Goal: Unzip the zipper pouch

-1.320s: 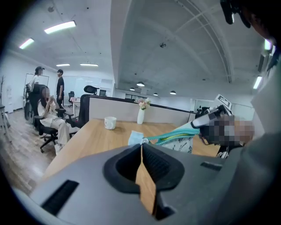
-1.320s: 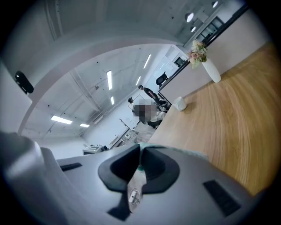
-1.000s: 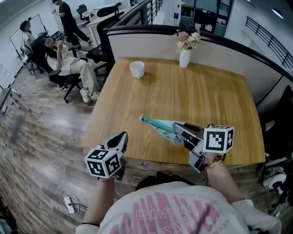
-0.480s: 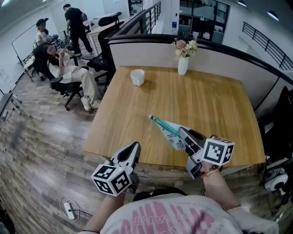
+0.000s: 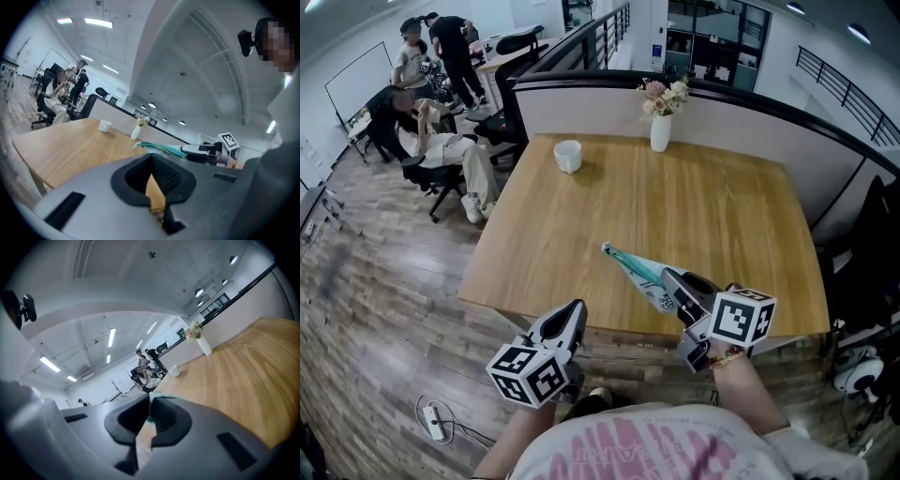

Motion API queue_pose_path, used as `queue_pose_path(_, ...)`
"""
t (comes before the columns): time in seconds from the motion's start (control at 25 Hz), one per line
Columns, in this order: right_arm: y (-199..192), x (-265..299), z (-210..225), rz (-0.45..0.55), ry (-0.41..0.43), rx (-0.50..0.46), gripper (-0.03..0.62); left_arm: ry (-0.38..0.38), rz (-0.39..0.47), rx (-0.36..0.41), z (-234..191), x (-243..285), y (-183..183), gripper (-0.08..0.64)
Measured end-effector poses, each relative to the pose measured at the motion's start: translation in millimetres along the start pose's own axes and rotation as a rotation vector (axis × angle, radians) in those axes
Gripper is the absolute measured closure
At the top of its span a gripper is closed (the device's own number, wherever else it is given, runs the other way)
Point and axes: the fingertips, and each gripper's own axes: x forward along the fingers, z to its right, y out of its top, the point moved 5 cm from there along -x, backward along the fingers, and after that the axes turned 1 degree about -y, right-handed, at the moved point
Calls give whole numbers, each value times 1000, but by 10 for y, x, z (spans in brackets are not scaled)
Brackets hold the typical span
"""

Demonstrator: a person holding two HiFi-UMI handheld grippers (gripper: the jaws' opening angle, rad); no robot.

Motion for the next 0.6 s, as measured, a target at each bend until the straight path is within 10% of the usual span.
queue_pose_path(0.6,-196,-848,162,-14,7,-7,586,23,20,-28,714,-163,-473,557)
